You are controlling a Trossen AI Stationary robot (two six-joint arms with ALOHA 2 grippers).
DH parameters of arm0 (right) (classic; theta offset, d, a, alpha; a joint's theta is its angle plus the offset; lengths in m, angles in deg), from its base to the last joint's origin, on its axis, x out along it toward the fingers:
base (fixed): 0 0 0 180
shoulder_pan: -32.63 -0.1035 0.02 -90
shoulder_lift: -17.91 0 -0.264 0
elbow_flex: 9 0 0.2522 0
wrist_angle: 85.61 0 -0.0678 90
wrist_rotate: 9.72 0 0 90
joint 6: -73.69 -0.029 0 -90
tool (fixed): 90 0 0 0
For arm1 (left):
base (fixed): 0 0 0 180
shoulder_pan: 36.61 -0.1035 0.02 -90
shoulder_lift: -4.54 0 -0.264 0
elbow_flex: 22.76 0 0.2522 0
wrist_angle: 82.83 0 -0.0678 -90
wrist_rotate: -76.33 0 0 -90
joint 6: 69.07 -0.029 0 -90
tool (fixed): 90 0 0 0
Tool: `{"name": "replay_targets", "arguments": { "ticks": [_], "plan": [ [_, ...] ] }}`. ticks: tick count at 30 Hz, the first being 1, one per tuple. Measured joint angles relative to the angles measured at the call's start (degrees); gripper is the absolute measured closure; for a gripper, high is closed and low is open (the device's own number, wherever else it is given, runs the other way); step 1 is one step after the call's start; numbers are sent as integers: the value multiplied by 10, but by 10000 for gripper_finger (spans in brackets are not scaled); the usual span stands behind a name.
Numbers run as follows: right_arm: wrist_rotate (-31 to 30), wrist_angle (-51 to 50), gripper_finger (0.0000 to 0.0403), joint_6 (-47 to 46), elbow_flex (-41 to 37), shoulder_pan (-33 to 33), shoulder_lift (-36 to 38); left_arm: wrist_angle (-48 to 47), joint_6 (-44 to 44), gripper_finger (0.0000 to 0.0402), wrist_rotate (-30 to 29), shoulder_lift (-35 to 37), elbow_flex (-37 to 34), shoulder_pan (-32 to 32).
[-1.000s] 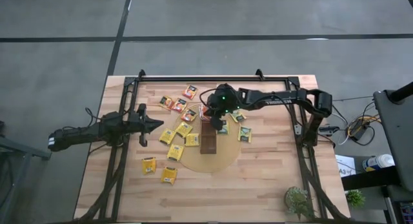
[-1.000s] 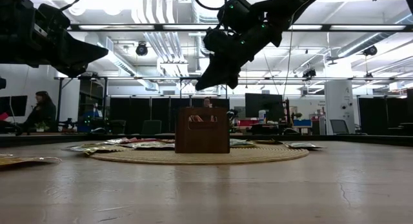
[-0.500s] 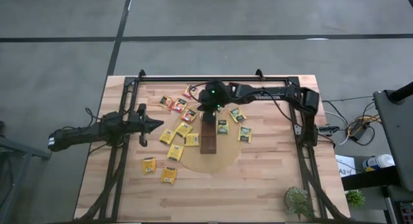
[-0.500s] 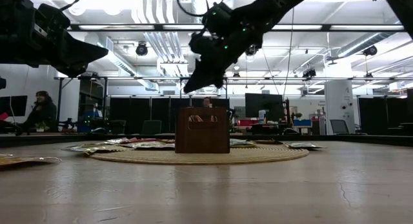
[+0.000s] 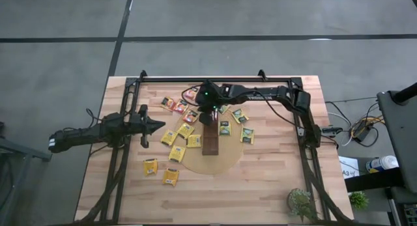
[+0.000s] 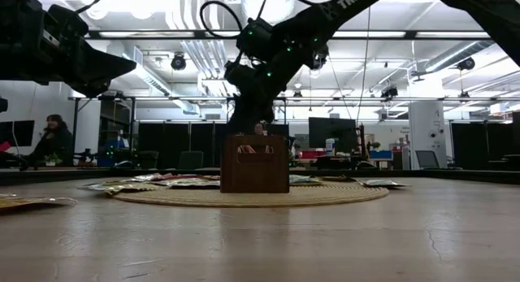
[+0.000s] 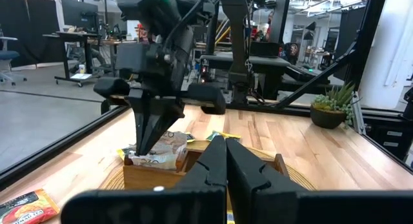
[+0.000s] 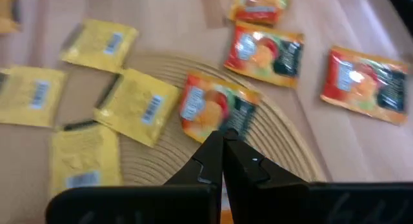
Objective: Pick & Place Tea
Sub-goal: Adjust the white tea bags in the wooden organizer, then put the yellow tea bag into the middle section of the wooden organizer
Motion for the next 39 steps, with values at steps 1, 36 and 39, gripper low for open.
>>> {"name": "replay_targets", "arguments": {
  "ticks": [1, 36, 39],
  "plan": [
    [-6, -12, 395, 4, 0, 1, 0, 0, 0, 402, 0, 0, 0, 0],
    [-21, -190, 394, 40, -2, 1, 94, 0, 0, 402, 0, 0, 0, 0],
    [-19, -202, 394, 39, -6, -6, 107, 0, 0, 402, 0, 0, 0, 0]
  ]
}}
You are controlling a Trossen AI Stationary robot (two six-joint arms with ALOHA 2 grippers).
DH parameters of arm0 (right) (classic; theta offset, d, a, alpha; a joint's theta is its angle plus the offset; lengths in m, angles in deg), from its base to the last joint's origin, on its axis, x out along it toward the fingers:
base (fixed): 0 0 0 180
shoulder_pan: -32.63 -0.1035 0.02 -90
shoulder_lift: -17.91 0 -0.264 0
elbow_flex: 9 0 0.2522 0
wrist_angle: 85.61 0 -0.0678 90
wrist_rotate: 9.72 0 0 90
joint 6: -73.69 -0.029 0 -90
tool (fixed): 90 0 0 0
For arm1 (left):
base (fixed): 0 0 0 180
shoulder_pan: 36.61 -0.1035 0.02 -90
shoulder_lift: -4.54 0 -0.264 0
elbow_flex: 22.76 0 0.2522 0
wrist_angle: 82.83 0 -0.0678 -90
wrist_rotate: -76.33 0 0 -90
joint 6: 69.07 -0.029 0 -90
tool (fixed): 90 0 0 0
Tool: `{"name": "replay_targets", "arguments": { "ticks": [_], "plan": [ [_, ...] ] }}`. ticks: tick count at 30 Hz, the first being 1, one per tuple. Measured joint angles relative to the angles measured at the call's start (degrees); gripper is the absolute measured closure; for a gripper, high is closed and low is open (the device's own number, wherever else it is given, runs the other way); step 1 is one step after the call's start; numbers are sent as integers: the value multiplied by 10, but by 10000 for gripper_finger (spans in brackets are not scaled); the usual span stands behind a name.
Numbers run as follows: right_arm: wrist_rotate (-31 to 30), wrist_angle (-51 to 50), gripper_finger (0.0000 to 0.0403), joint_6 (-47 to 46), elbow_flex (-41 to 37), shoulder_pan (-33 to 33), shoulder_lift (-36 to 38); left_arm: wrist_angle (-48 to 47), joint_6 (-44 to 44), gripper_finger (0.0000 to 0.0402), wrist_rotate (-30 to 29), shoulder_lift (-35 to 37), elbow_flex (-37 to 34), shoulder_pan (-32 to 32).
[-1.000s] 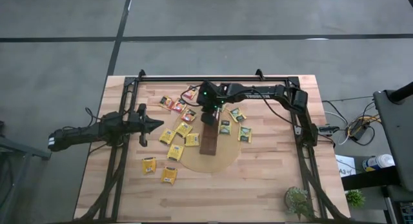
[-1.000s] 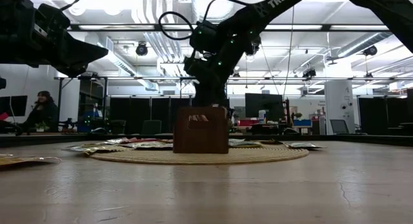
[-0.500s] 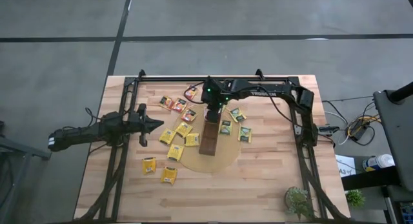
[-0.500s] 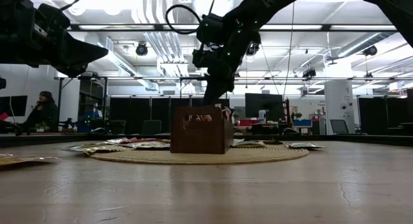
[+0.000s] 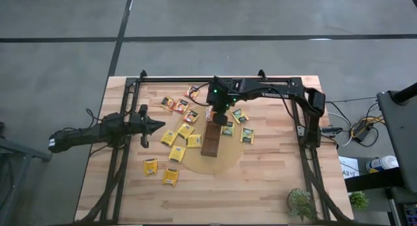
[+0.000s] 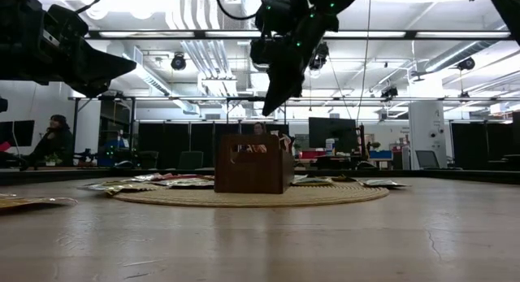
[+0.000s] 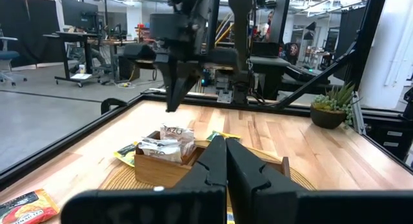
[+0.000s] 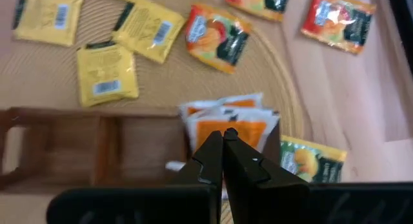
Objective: Pick & Place Tea
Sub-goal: Put the yellow tea bag into the middle section of the wooden organizer
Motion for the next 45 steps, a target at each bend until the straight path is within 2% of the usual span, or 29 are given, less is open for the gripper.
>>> {"name": "replay_targets", "arguments": {
  "ticks": [6, 15, 45],
  "plan": [
    [-1, -20, 394, -2, -26, -15, 16, 0, 0, 402, 0, 0, 0, 0],
    [-1, -13, 394, -15, -113, -42, 56, 0, 0, 402, 0, 0, 0, 0],
    [0, 20, 394, -62, -385, -103, 273, 0, 0, 402, 0, 0, 0, 0]
  ]
}}
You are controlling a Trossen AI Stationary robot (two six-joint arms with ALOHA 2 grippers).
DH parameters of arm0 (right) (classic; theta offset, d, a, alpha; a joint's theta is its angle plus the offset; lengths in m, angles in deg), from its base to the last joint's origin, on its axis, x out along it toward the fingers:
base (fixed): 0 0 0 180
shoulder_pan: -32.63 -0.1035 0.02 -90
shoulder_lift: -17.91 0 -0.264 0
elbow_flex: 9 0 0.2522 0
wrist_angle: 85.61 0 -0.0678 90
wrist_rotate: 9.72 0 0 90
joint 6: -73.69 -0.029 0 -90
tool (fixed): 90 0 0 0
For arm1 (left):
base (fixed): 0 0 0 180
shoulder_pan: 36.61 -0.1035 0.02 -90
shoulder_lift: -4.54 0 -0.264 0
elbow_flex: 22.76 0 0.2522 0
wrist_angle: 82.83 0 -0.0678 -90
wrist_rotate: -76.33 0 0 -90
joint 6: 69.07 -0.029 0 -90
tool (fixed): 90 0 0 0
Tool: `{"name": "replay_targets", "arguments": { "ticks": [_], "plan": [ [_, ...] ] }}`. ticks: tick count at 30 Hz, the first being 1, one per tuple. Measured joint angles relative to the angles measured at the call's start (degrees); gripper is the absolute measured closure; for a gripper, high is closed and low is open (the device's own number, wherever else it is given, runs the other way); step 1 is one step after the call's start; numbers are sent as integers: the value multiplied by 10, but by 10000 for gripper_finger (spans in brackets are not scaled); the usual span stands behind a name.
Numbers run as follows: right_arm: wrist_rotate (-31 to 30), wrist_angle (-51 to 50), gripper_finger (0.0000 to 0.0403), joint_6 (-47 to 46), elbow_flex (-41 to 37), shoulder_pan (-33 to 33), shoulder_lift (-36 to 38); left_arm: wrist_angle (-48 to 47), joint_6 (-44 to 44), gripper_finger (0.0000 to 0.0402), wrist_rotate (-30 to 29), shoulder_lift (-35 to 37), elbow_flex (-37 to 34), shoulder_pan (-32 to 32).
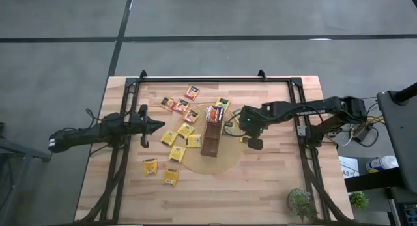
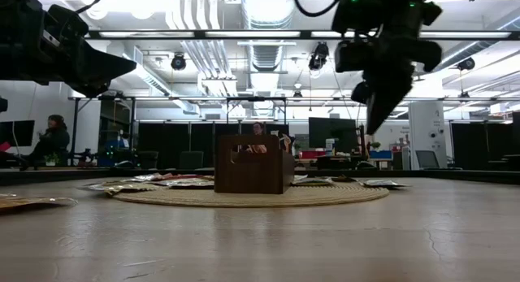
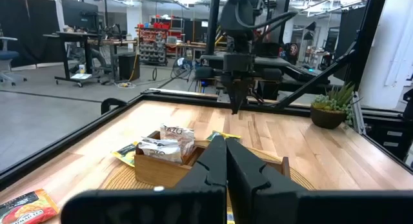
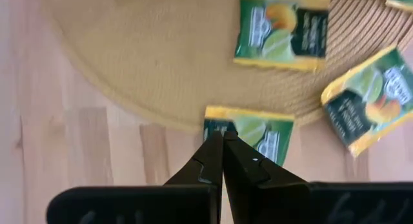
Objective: Pick & Place Tea
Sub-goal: Put the yellow tea bag into the middle section of the wooden organizer
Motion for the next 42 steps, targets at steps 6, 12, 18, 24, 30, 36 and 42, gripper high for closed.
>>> {"name": "replay_targets", "arguments": {
  "ticks": [6, 12, 18, 24, 30, 36, 42],
  "plan": [
    [14, 0, 390, 0, -41, -12, 41, 0, 0, 402, 0, 0, 0, 0],
    [20, -1, 339, 1, -57, -43, 54, 0, 0, 402, 0, 0, 0, 0],
    [15, 8, 265, -21, -53, -65, 33, 0, 0, 402, 0, 0, 0, 0],
    [12, 9, 214, -68, -53, -71, 3, 0, 0, 402, 0, 0, 0, 0],
    [-22, 8, 200, -46, -44, -70, 0, 0, 0, 402, 0, 0, 0, 0],
    [-36, 9, 200, 3, -12, -39, 0, 0, 0, 402, 0, 0, 0, 0],
    [-59, 9, 199, 104, 3, 6, 0, 0, 0, 402, 0, 0, 0, 0]
  ]
}}
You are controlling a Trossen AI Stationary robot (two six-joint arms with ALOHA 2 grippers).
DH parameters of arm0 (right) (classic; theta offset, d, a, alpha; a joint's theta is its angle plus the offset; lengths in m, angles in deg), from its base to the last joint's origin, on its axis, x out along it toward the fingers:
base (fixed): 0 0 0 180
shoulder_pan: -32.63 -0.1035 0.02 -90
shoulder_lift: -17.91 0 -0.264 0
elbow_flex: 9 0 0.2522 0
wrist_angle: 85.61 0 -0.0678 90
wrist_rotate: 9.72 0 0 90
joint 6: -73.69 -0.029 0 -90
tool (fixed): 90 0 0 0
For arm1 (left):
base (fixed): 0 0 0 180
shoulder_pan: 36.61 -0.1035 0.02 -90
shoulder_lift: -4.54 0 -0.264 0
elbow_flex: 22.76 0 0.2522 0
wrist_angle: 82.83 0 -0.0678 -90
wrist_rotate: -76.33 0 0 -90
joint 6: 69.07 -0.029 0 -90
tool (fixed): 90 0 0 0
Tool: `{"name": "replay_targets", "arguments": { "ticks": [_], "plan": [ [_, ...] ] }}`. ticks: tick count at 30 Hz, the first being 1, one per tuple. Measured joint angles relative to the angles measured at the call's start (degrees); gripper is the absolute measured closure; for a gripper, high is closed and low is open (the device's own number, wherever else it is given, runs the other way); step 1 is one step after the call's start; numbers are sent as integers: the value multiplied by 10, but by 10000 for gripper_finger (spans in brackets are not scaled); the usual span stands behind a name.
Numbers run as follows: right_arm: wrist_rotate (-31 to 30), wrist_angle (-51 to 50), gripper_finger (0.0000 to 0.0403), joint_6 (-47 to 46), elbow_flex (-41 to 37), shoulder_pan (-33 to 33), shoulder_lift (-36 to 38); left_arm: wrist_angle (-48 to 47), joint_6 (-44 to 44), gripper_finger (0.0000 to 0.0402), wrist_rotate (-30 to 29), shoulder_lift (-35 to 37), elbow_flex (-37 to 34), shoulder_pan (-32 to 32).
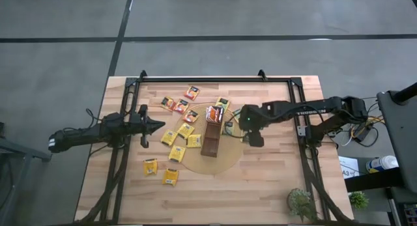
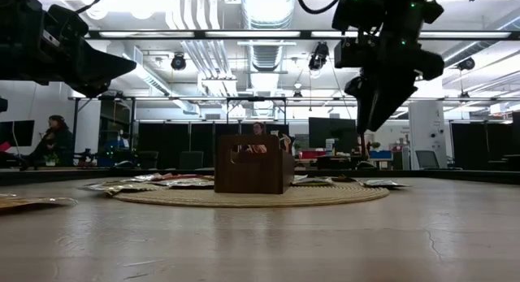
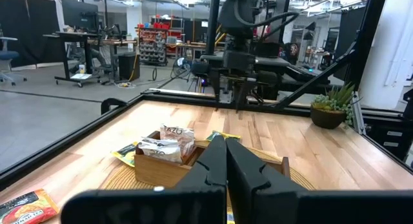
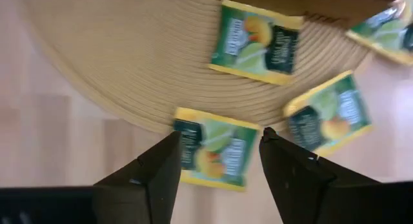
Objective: Pick & Place Tea
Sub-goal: Put the yellow tea bag into the middle section of the wooden organizer
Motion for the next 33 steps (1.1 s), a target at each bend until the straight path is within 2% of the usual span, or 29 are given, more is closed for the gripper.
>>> {"name": "replay_targets", "arguments": {
  "ticks": [6, 14, 33],
  "plan": [
    [-5, 0, 199, 111, -1, 21, -8, 0, 0, 402, 0, 0, 0, 0],
    [-5, 1, 199, 211, -2, 64, -72, 0, 0, 402, 0, 0, 0, 0],
    [-5, 51, 199, 298, 24, 127, -153, 0, 0, 402, 0, 0, 0, 0]
  ]
}}
